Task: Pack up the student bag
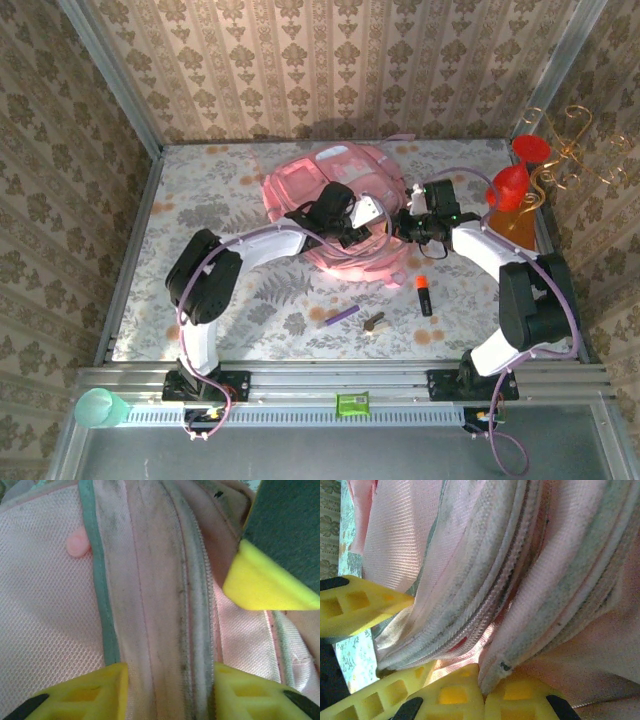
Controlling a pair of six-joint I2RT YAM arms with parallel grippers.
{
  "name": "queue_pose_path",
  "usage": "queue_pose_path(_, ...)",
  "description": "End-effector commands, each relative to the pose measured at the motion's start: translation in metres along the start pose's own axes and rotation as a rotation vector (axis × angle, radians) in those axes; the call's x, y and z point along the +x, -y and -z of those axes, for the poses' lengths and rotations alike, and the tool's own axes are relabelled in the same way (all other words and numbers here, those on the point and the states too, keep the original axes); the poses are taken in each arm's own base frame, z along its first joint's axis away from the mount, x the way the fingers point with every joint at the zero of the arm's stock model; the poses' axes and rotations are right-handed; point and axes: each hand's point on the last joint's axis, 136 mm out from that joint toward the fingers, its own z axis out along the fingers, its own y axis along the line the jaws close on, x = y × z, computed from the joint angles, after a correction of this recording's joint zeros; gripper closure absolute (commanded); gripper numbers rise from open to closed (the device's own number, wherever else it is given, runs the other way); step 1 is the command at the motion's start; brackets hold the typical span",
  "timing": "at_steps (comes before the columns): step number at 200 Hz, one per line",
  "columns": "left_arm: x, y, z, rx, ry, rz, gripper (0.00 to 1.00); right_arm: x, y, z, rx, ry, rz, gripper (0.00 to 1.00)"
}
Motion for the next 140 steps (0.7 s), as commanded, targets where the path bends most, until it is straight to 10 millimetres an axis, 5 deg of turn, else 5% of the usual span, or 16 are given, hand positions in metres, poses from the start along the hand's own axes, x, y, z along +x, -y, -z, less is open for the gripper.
queue_pose_path(1, -0.011, -0.017, 0.014, 0.027, 0.043, 0.058, 0.69, 0.012, -0.002, -0.005, 0.006, -0.034, 0.030, 1.00)
queue_pose_path(22, -0.014, -0.021, 0.021, 0.083, 0.081, 0.119, 0.84, 0.017, 0.006, -0.004, 0.064, -0.036, 0.047, 1.00)
queue_pose_path(69, -0.019, -0.029, 0.038, 0.134, 0.120, 0.184, 0.98, 0.023, 0.015, 0.000, 0.146, -0.030, 0.054, 0.94)
queue_pose_path(93, -0.024, -0.054, 0.058, 0.070, 0.155, 0.277, 1.00, 0.025, 0.034, 0.027, 0.309, 0.008, 0.039, 0.57)
queue_pose_path(114, -0.026, -0.076, 0.078, 0.035, 0.206, 0.357, 1.00, 0.033, 0.058, 0.070, 0.519, 0.093, 0.030, 0.33)
queue_pose_path(140, -0.030, -0.085, 0.089, 0.017, 0.237, 0.366, 1.00, 0.068, 0.079, 0.093, 0.654, 0.101, -0.014, 0.16)
